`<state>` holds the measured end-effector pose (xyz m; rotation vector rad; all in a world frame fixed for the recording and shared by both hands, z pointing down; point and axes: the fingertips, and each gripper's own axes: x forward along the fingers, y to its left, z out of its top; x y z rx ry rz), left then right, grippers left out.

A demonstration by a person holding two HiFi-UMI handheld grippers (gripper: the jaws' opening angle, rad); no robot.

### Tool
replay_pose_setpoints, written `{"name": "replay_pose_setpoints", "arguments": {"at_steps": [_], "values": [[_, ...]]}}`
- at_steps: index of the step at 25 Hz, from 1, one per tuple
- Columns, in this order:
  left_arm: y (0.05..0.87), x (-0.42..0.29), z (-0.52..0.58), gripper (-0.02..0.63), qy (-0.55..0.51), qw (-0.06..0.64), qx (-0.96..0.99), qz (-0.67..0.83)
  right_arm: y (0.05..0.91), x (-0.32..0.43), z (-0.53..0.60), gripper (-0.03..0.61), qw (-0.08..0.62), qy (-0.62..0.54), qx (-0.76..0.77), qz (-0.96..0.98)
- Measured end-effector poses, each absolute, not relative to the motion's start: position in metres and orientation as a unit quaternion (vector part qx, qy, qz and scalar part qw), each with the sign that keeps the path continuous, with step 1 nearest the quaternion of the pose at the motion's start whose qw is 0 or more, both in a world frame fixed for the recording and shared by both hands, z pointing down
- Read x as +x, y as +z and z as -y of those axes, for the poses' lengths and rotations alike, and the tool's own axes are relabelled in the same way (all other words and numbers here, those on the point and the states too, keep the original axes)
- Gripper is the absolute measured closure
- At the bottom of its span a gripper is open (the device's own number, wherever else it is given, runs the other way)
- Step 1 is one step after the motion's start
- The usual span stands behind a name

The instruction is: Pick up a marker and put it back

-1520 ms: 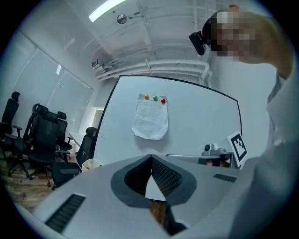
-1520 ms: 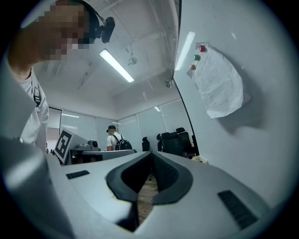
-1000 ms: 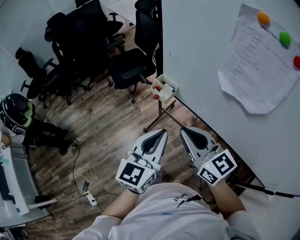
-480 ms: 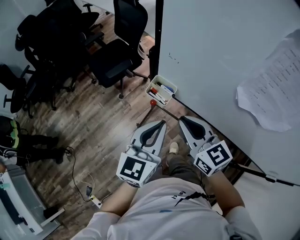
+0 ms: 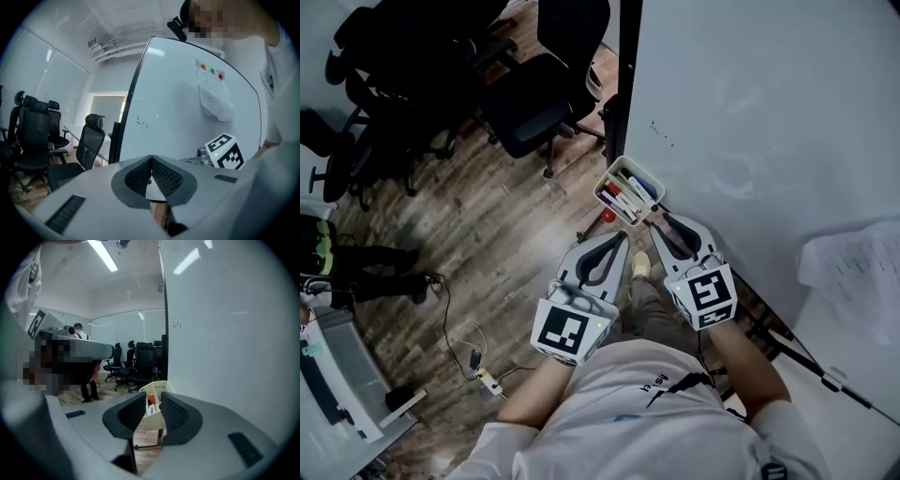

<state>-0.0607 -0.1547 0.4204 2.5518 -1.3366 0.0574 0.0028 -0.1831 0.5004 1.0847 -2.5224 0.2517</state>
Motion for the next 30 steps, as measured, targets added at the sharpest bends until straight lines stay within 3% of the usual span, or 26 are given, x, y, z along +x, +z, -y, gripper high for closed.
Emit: {"name": "replay_pose_setpoints", "arguments": {"at_steps": [17,22,30], "values": [[0.467,-0.075,0.174,0.603,0.053,0.178,0.860,0.476,0.553,-0.005,0.217,0.462,0.262,0.078,0.397,0.876],[0.456,-0.074,0.182,0.601,0.027,0.162,0.862,0.479,0.554,-0.007,0.215,0.503,0.278,0.049,0.395,0.874],[0.455,-0.073,0.177,0.601,0.030,0.163,0.865,0.473,0.542,-0.001,0.214,0.505,0.257,0.063,0.407,0.874]]}}
